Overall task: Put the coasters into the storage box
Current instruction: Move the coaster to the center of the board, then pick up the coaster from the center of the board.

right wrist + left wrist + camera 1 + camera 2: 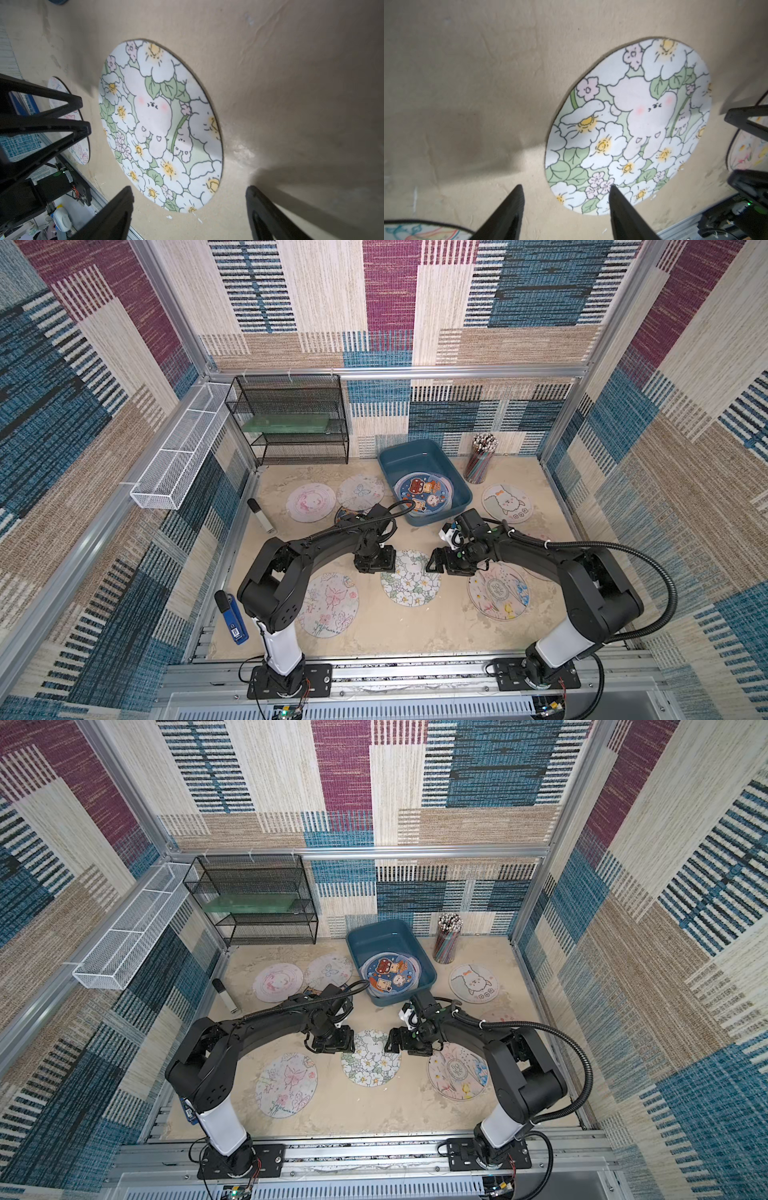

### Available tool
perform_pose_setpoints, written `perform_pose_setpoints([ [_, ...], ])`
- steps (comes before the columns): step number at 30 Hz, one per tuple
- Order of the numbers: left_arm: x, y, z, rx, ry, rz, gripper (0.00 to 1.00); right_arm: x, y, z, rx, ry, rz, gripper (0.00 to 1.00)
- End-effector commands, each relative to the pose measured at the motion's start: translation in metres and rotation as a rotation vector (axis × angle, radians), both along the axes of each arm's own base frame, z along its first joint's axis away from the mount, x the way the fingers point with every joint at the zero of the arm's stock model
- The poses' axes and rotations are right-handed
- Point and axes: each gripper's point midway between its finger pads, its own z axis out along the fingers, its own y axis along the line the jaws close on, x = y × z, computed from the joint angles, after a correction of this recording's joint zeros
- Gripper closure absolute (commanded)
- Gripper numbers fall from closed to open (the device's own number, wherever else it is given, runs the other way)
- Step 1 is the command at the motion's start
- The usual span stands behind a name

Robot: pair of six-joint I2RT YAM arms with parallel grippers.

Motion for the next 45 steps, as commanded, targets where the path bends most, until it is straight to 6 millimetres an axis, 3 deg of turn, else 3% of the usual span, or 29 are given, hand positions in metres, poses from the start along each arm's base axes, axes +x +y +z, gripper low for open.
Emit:
perform_pose_setpoints([
  [1,0.0,0.002,-0.003,0.018,-0.013,0.017,0.4,0.0,-0.002,-0.003,-0.046,-0.015,0.035,0.16],
  [19,-0.025,0.0,-0.022,0.052,0.021,0.006,0.47,-0.017,0.011,-0.022,-0.106,0.055,0.07,0.21],
  [45,-0.041,0.007,-0.032,0.099,0.063,-0.033,0.54,-0.008,0.02,-0.017,-0.054,0.047,0.031,0.27],
])
